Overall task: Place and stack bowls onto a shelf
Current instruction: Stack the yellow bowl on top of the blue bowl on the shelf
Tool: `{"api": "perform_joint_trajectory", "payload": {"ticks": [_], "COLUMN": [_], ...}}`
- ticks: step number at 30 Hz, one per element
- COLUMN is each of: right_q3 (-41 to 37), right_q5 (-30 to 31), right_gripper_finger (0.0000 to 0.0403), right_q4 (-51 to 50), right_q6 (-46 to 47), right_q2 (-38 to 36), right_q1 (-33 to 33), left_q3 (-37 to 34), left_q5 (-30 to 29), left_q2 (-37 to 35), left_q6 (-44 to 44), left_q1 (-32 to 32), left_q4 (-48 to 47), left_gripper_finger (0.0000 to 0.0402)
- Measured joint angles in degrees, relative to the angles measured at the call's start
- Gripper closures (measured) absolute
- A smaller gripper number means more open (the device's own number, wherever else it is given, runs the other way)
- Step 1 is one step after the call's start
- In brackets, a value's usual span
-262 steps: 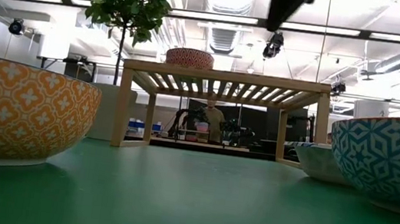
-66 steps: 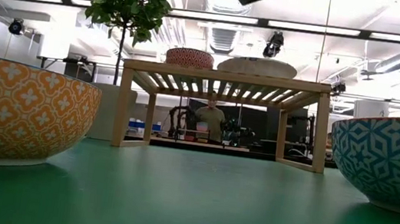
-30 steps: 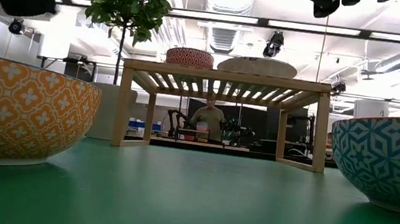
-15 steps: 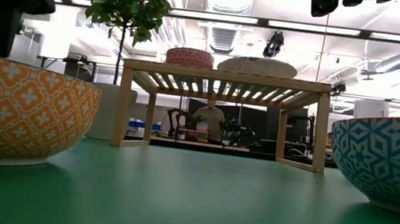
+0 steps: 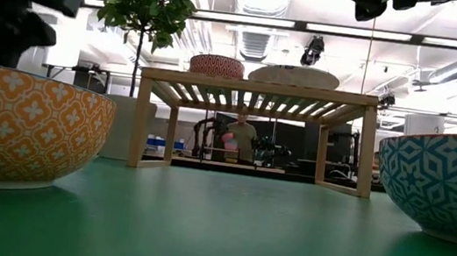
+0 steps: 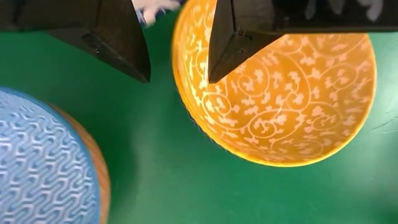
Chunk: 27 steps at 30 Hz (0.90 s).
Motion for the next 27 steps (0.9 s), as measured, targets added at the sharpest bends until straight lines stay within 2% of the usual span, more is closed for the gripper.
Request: {"api": "perform_joint_trajectory", "payload": {"ticks": [13,23,27], "right_q3": [-0.28,-0.55,-0.57], "right_q5": [0.01,0.03,0.03], "right_gripper_finger": [0.0335,0.0335,0.0335], "right_q4": [-0.20,-0.19,-0.19], "right_q6": [0.02,0.03,0.02], "right_q2": [0.00,0.00,-0.01], "right_q1": [0.00,0.00,0.00], "left_q3": [-1.56,-1.56,-1.56], "left_q5": [-1.61,-2.57,-3.58], "left_q2": [0.00,0.00,0.00], "left_q6": [-0.03,-0.13,0.21], "left_q1": [0.62,0.60,0.58], "left_q4": [2.16,2.51,3.01], "left_gripper_finger": [0.0312,0.0391,0.0397]}}
